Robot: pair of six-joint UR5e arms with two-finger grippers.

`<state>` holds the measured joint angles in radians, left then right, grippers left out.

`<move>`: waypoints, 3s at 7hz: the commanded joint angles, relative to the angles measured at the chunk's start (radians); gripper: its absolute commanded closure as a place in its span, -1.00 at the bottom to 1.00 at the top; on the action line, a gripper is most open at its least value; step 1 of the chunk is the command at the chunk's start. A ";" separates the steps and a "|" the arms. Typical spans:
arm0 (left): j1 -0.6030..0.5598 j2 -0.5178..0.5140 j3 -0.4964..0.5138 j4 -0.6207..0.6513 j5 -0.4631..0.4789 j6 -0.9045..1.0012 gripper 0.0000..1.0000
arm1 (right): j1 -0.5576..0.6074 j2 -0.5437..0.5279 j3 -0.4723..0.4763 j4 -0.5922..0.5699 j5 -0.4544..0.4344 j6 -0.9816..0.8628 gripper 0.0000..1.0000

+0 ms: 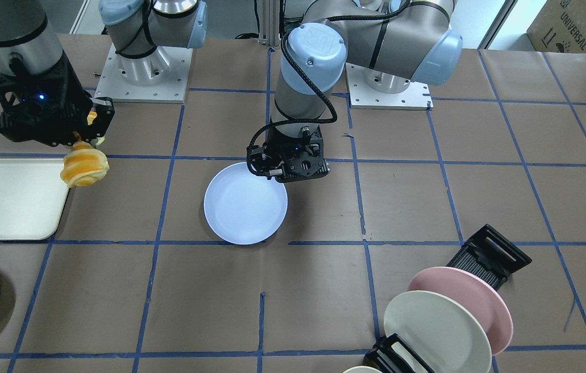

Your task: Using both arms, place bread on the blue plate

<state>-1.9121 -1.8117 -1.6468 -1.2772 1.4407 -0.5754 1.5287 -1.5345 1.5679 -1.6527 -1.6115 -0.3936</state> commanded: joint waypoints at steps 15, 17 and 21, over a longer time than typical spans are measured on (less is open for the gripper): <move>0.456 0.215 -0.007 -0.133 0.055 0.867 -1.00 | 0.426 0.327 0.297 -0.599 -0.011 0.174 0.91; 0.455 0.219 -0.013 -0.140 0.056 0.868 -1.00 | 0.426 0.338 0.365 -0.703 -0.013 0.173 0.88; 0.456 0.213 -0.018 -0.134 0.059 0.868 -1.00 | 0.426 0.338 0.360 -0.685 -0.015 0.157 -1.00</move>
<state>-1.4570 -1.5965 -1.6642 -1.4123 1.5003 0.2918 1.9543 -1.1966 1.9284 -2.3411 -1.6259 -0.2336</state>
